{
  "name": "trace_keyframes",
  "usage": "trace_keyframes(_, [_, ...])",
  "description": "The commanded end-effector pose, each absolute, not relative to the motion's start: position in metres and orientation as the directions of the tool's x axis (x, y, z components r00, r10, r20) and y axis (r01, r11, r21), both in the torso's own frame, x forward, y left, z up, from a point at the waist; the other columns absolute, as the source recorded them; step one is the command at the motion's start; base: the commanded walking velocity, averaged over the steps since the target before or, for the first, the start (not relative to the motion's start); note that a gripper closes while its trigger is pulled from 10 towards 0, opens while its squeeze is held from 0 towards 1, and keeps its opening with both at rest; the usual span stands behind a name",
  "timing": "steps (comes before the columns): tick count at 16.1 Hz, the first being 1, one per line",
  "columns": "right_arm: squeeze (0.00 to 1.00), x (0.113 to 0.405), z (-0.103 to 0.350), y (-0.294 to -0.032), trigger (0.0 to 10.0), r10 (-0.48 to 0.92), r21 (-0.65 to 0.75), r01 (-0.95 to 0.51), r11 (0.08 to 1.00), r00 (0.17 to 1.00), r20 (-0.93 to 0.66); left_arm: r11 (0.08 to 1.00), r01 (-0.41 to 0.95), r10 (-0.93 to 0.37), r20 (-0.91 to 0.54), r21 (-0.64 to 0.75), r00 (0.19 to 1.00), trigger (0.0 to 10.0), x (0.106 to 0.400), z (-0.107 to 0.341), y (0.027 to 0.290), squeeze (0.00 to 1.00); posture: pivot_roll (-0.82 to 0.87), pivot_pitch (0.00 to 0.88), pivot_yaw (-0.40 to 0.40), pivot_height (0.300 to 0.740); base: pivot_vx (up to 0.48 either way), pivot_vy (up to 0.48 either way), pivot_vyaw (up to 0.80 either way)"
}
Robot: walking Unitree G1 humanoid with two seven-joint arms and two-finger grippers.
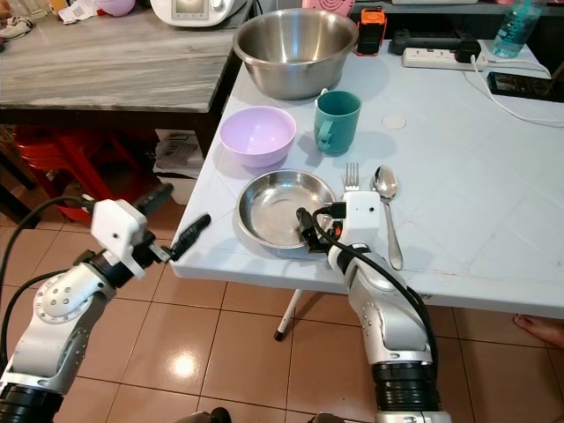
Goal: Setting the table
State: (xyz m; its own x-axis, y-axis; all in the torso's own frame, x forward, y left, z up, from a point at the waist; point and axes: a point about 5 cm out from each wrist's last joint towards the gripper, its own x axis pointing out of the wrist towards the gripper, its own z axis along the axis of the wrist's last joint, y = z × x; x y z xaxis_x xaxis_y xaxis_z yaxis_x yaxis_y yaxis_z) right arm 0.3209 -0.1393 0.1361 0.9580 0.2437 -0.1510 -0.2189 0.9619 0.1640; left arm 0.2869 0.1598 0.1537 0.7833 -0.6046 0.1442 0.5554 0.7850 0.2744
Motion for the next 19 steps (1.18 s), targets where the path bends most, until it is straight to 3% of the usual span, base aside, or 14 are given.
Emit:
trace_keyframes(1, [0.00,0.318,0.132,-0.141,10.0,0.233,0.168,-0.204,0.964,0.957,-0.175,0.754,0.592,-0.631,0.066,0.284,0.773,10.0,0.286,0.143,0.162,0.00,-0.12,0.158,0.066,0.740,0.000,0.000,0.00])
trace_keyframes(6, [0.00,0.325,0.139,-0.142,10.0,0.237,0.164,-0.211,0.964,0.957,-0.165,0.688,0.666,-0.689,-0.031,0.286,0.725,10.0,0.284,0.134,0.165,0.00,-0.12,0.159,0.066,0.740,0.000,0.000,0.00])
trace_keyframes(7, [0.00,0.326,0.141,-0.142,6.8,0.238,0.172,-0.210,0.962,0.957,-0.165,0.678,0.680,-0.701,-0.033,0.279,0.713,10.0,0.283,0.134,0.164,0.00,-0.12,0.160,0.064,0.740,0.000,0.000,0.00])
trace_keyframes(8, [0.00,0.328,0.141,-0.142,0.0,0.236,0.188,-0.204,0.961,0.957,-0.171,0.665,0.694,-0.713,-0.044,0.276,0.700,10.0,0.281,0.132,0.163,0.00,-0.12,0.159,0.065,0.740,0.000,0.000,0.00])
trace_keyframes(15, [0.00,0.337,0.139,-0.141,0.0,0.251,0.184,-0.211,0.960,0.940,-0.232,0.636,0.721,-0.728,-0.094,0.276,0.679,10.0,0.279,0.121,0.166,0.00,-0.12,0.149,0.060,0.740,0.000,0.000,0.00])
trace_keyframes(19, [0.00,0.338,0.137,-0.124,0.0,0.333,0.221,-0.280,0.934,0.907,-0.259,0.620,0.736,-0.739,-0.111,0.272,0.664,10.0,0.274,0.115,0.167,0.00,-0.11,0.147,0.057,0.740,0.000,0.000,0.00])
